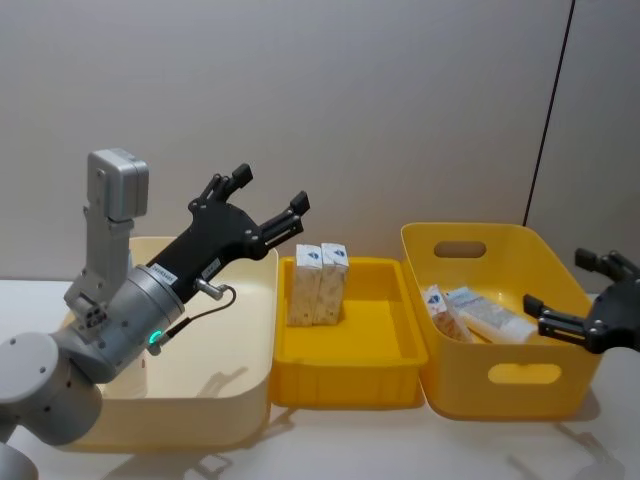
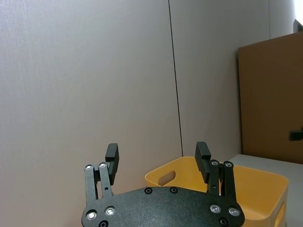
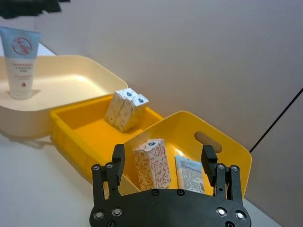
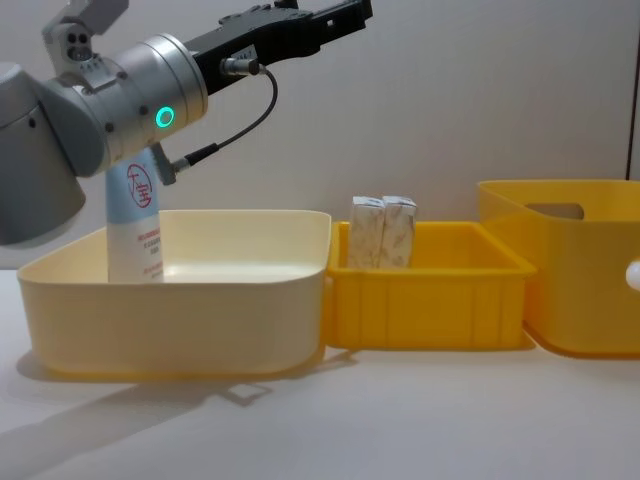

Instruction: Bimanual collaborative sorting of washing and personal care products

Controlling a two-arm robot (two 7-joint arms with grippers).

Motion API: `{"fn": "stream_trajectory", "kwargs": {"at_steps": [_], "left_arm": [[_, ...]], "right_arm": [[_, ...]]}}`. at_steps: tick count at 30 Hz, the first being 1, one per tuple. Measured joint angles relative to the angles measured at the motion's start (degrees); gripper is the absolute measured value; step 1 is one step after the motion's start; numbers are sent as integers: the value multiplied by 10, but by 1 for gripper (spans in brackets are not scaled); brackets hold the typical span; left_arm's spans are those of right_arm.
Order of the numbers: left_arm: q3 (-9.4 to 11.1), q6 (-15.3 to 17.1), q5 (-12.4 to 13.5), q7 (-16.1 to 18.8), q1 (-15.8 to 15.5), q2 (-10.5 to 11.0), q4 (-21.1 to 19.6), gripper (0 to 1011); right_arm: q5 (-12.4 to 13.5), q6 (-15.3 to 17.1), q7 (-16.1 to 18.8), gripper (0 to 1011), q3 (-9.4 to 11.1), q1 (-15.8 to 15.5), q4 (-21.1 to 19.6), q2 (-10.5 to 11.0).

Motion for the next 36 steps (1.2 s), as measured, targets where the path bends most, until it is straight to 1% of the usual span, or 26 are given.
{"fn": "stream_trajectory", "kwargs": {"at_steps": [2, 3, 5, 6, 9, 11, 13, 16, 17, 18, 22, 23, 26, 29, 36], "left_arm": [[0, 0, 0, 0, 0, 0, 0, 1003], [0, 0, 0, 0, 0, 0, 0, 1003], [0, 0, 0, 0, 0, 0, 0, 1003], [0, 0, 0, 0, 0, 0, 0, 1003], [0, 0, 0, 0, 0, 0, 0, 1003], [0, 0, 0, 0, 0, 0, 0, 1003], [0, 0, 0, 0, 0, 0, 0, 1003], [0, 0, 0, 0, 0, 0, 0, 1003], [0, 0, 0, 0, 0, 0, 0, 1003], [0, 0, 0, 0, 0, 0, 0, 1003], [0, 0, 0, 0, 0, 0, 0, 1003], [0, 0, 0, 0, 0, 0, 0, 1003], [0, 0, 0, 0, 0, 0, 0, 1003], [0, 0, 0, 0, 0, 0, 0, 1003], [0, 0, 0, 0, 0, 0, 0, 1003]], "right_arm": [[14, -31, 3, 1001, 21, -31, -20, 1], [14, -31, 3, 1001, 21, -31, -20, 1], [24, -52, 5, 1001, 35, -55, -35, 2], [24, -52, 5, 1001, 35, -55, -35, 2], [28, -63, 4, 1001, 42, -69, -46, 4], [28, -63, 0, 1001, 42, -70, -47, 5], [27, -61, -4, 1001, 39, -68, -48, 5], [15, -46, -19, 1001, 24, -52, -46, 5], [15, -46, -19, 1001, 24, -52, -46, 5], [10, -39, -25, 1001, 16, -45, -44, 4], [-2, -22, -38, 1001, 0, -28, -40, 2], [-2, -22, -38, 1001, 0, -28, -40, 2], [-9, -13, -46, 1001, -10, -18, -38, 1], [-14, -7, -51, 1001, -16, -12, -36, 1], [-21, 2, -59, 1001, -26, -2, -34, 0]]}}
